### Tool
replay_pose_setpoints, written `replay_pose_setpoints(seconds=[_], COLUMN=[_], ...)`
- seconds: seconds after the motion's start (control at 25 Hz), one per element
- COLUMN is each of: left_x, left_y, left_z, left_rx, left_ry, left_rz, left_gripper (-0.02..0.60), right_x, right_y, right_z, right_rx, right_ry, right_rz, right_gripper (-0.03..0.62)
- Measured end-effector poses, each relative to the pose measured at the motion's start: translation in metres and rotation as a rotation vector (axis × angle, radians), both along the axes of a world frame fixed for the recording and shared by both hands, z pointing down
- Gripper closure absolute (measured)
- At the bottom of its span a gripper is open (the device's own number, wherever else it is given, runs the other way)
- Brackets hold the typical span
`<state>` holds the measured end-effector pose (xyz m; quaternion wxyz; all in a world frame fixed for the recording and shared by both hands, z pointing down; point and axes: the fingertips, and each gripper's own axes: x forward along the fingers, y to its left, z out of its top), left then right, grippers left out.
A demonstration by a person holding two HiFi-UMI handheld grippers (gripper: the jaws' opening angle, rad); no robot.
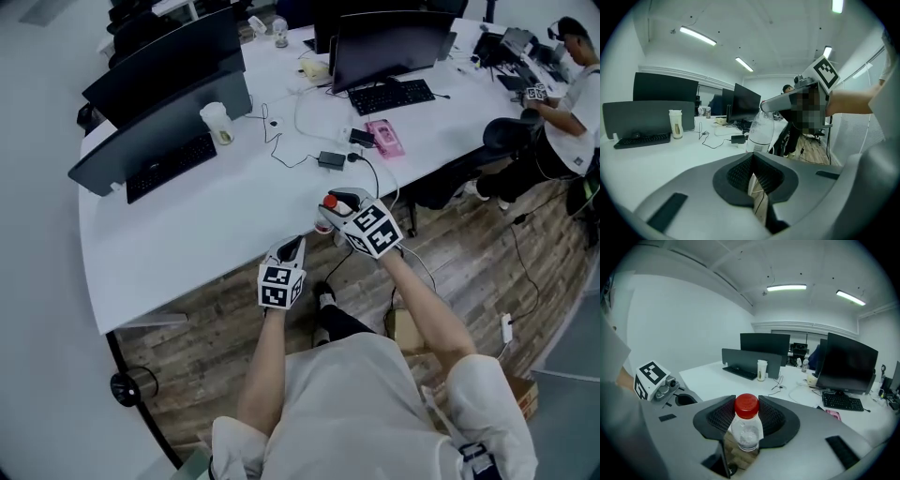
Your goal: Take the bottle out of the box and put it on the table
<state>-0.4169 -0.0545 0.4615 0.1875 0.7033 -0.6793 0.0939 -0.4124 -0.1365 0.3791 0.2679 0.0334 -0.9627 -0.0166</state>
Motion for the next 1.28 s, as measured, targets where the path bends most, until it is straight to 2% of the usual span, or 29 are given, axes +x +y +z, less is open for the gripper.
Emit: replay_pose_setpoints(seconds=[0.28,0.56,0.84,1.16,1.28], left_x=[-0.057,-0.093,-0.108,-0.1,-0.098], left_y=[-0.031,-0.046,-0.052,-0.049,-0.048], left_z=[0.015,0.034,0.049,0.047,0.044], left_rx=[-0.027,-0.063,-0.078,-0.081,-0.079], left_ry=[0.03,0.065,0.102,0.101,0.094], left_rz=[-0.084,-0.149,-0.19,-0.195,-0.197], left_gripper=[0.568,0.568,0.568,0.568,0.568], right_x=[-0.077,-0.129,-0.153,-0.157,-0.156], right_y=[-0.027,-0.047,-0.058,-0.058,-0.061], right_z=[0.021,0.048,0.058,0.058,0.057], right_rx=[-0.013,-0.038,-0.06,-0.068,-0.071], right_ry=[0.033,0.081,0.079,0.024,0.014], right_rz=[-0.097,-0.15,-0.152,-0.104,-0.077], right_gripper=[0.414,0.414,0.413,0.408,0.365])
